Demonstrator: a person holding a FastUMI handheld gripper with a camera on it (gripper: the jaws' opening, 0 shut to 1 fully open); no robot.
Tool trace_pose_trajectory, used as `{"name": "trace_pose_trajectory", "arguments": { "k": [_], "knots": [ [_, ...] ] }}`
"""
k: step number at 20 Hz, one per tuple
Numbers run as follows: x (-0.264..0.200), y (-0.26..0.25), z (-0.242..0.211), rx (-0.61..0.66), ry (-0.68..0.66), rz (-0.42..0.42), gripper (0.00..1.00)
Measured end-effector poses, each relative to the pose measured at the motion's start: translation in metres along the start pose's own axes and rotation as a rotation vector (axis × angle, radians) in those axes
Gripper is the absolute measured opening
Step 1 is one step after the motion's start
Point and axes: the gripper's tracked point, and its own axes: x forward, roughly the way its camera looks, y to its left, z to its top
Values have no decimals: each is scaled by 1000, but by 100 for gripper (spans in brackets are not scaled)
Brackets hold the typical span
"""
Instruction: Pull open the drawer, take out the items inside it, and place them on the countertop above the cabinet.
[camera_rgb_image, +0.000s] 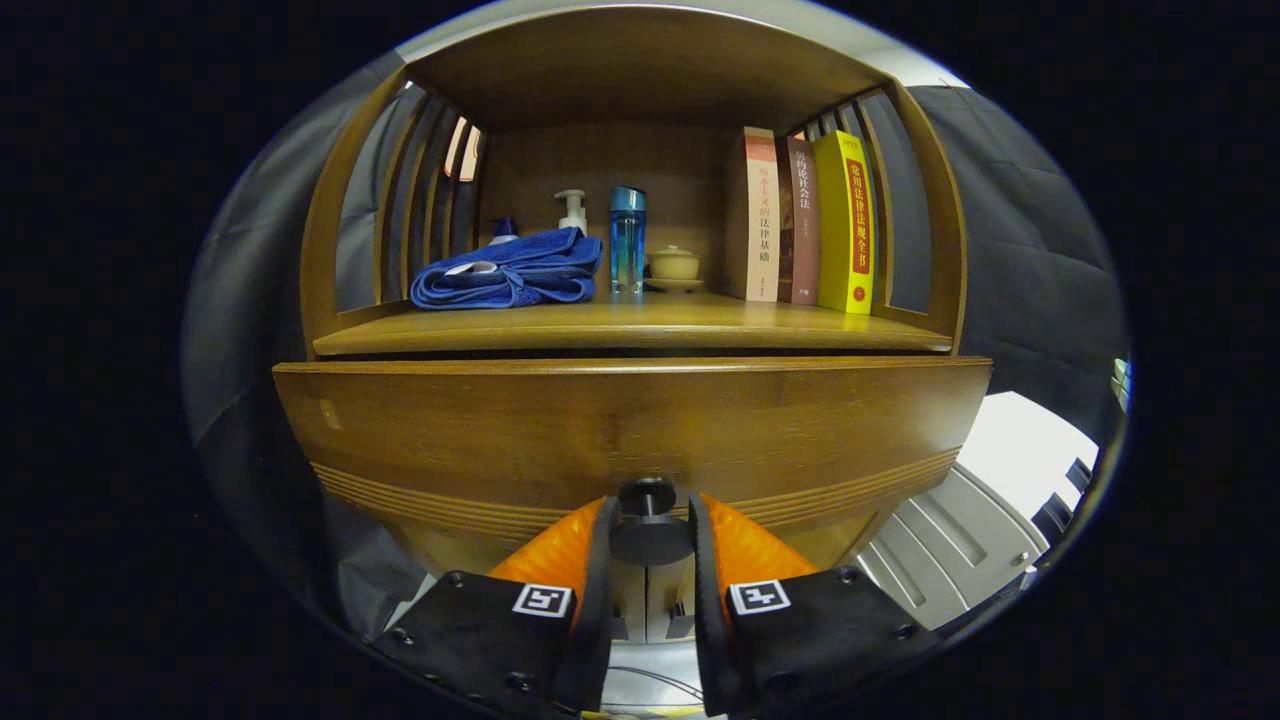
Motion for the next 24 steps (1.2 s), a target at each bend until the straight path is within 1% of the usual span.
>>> {"name": "trace_pose_trajectory", "arguments": {
  "k": [4,16,24],
  "knots": [
    [-18,-1,-3,-20,2,5,44],
    [-81,-4,-21,-10,28,-3,44],
    [-107,-12,-30,7,46,-11,44]
  ]
}}
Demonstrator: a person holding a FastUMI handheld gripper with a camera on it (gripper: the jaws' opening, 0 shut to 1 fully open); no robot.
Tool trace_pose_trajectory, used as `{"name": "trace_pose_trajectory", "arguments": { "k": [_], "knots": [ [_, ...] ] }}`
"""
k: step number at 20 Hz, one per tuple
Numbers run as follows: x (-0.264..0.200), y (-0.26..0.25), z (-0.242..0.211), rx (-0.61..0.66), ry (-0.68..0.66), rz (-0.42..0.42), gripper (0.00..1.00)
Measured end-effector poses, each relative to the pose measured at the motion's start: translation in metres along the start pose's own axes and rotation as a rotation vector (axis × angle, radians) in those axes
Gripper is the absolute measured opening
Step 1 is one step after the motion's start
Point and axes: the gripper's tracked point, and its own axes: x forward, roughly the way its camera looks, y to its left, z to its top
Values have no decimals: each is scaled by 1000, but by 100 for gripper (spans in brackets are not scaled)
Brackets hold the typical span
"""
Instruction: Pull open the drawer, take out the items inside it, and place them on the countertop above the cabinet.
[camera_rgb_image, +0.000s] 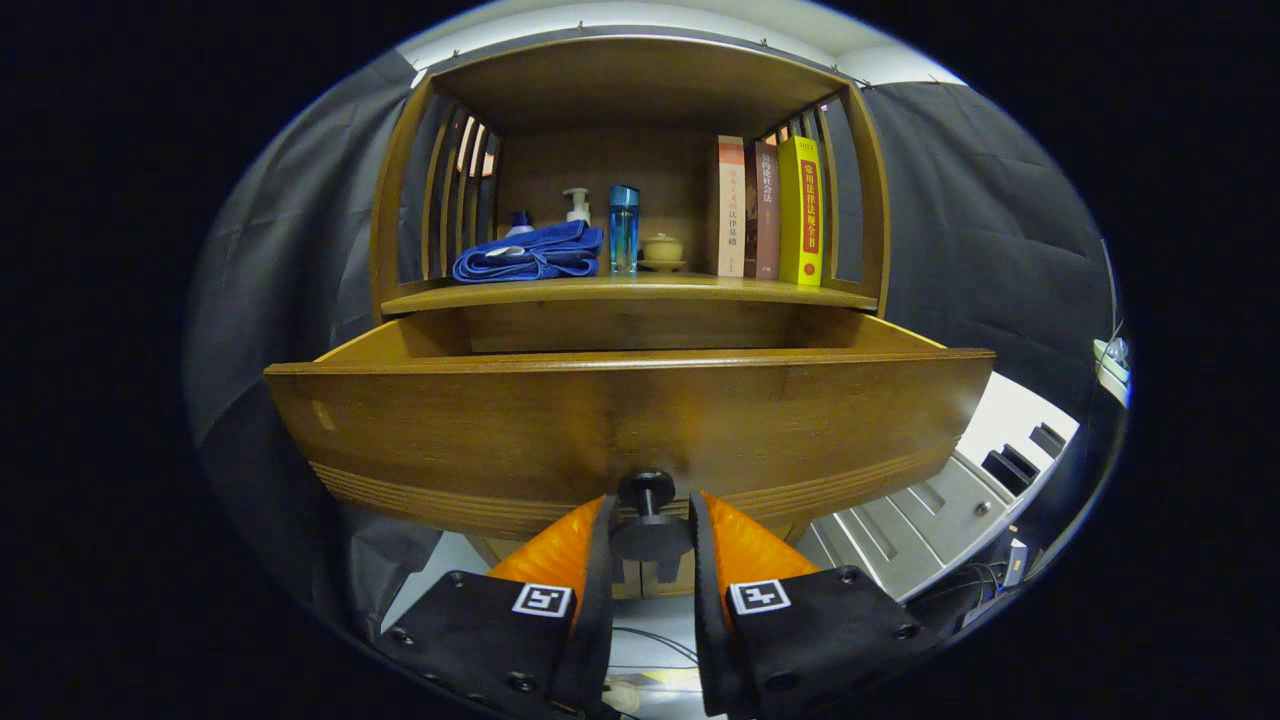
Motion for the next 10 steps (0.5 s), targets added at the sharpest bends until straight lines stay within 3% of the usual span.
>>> {"name": "trace_pose_trajectory", "arguments": {
  "k": [10],
  "knots": [
    [-24,-4,-8,21,1,-21,44]
  ]
}}
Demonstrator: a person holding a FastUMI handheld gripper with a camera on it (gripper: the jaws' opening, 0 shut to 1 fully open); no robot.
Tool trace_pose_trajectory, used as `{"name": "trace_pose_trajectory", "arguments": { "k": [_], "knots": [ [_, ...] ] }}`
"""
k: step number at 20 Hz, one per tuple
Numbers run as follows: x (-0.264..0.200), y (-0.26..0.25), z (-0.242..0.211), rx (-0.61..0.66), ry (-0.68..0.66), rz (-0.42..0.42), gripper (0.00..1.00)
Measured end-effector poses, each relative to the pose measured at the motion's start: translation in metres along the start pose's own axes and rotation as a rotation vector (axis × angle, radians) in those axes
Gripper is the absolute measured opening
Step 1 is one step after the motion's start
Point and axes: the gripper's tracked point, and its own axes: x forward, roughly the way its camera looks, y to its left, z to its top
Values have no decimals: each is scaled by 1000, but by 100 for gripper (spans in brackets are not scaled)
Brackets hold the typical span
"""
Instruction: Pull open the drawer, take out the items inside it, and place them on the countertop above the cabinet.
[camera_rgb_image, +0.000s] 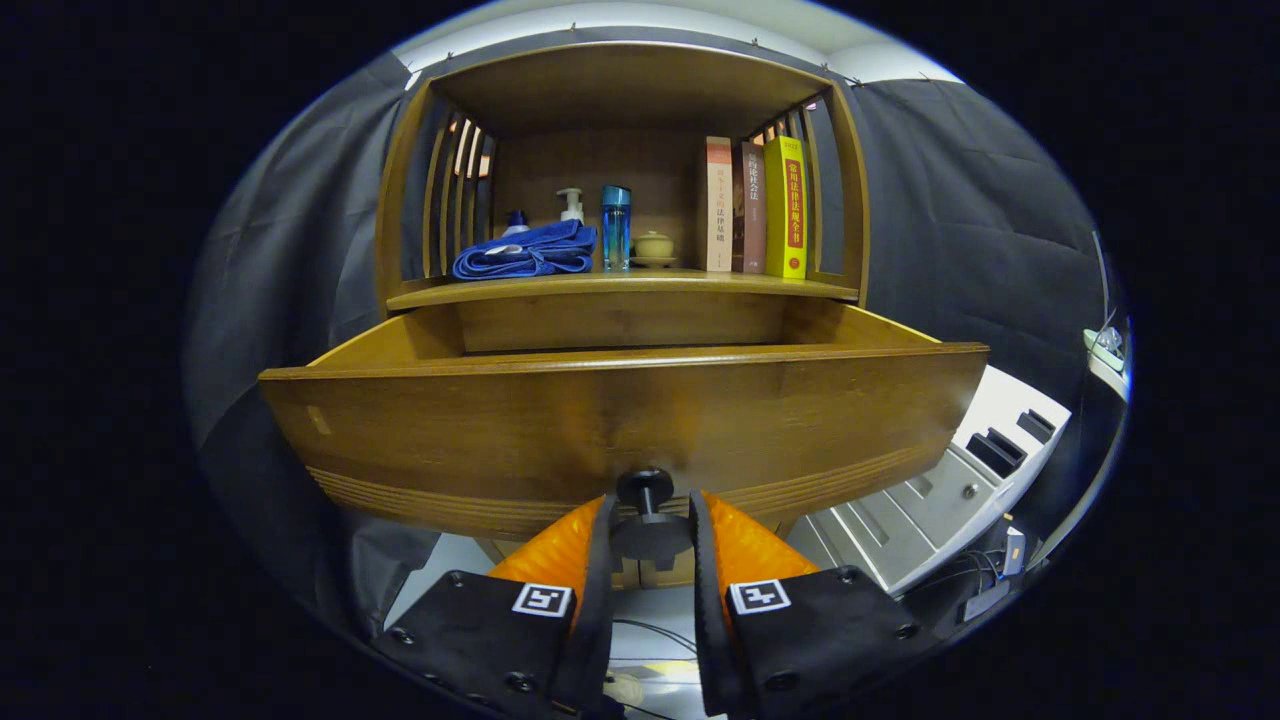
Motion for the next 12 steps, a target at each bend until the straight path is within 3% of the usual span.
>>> {"name": "trace_pose_trajectory", "arguments": {
  "k": [10,12],
  "knots": [
    [-15,-1,-10,9,-15,-16,44],
    [-17,-11,-11,33,3,-61,53]
  ]
}}
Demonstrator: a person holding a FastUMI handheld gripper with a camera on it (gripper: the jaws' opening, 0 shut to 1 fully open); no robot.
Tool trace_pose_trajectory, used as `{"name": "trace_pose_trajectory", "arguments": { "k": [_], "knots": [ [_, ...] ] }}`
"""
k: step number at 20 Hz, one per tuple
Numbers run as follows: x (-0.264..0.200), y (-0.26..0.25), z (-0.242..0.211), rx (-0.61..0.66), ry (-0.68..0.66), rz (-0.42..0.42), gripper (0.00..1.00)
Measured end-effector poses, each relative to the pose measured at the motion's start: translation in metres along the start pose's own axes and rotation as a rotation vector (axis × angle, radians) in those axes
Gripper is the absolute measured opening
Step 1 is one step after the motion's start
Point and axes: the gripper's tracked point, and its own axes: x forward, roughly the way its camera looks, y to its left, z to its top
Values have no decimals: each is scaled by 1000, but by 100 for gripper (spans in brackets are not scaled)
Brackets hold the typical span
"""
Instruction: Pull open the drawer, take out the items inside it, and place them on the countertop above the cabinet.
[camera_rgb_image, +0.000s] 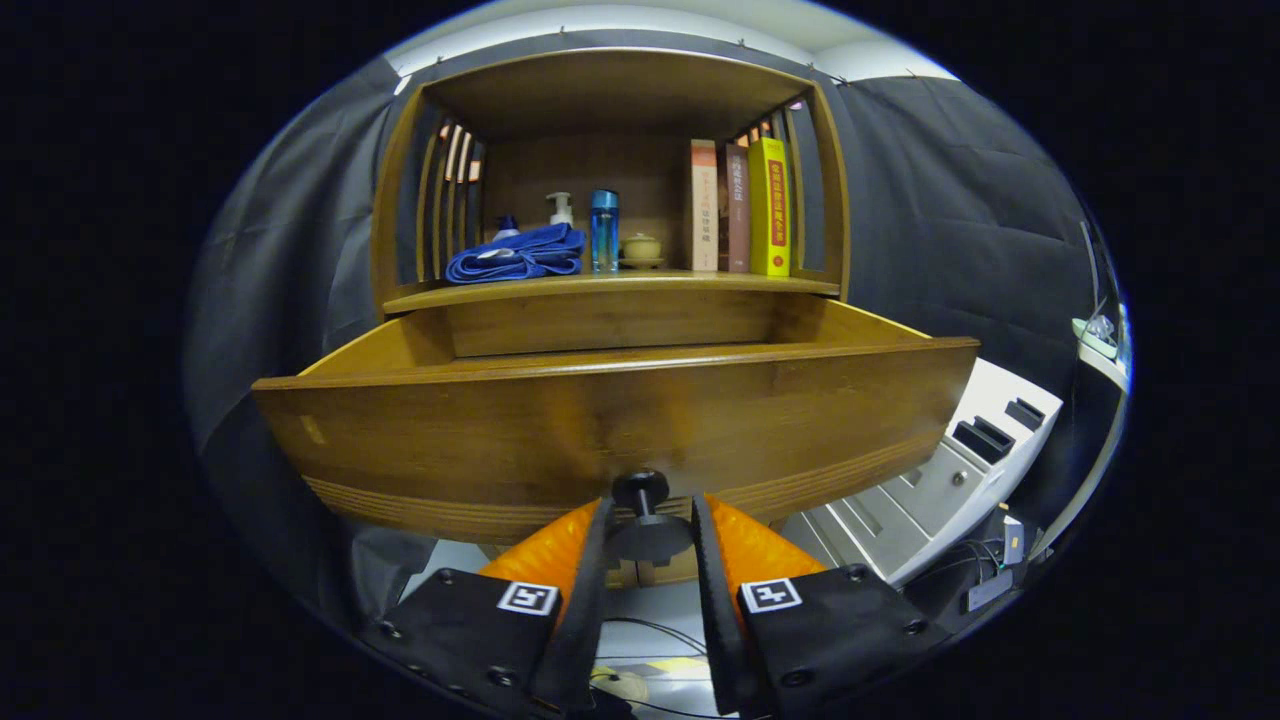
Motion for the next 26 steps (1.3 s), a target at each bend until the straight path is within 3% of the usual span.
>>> {"name": "trace_pose_trajectory", "arguments": {
  "k": [5,6,7,12,17,26],
  "knots": [
    [-12,0,42,41,-26,-27,80],
    [-16,-1,54,34,-37,-26,90],
    [-18,-1,66,26,-47,-23,92],
    [-21,-2,110,41,-53,-8,98],
    [15,7,140,0,-21,21,98],
    [122,22,107,-71,218,36,97]
  ]
}}
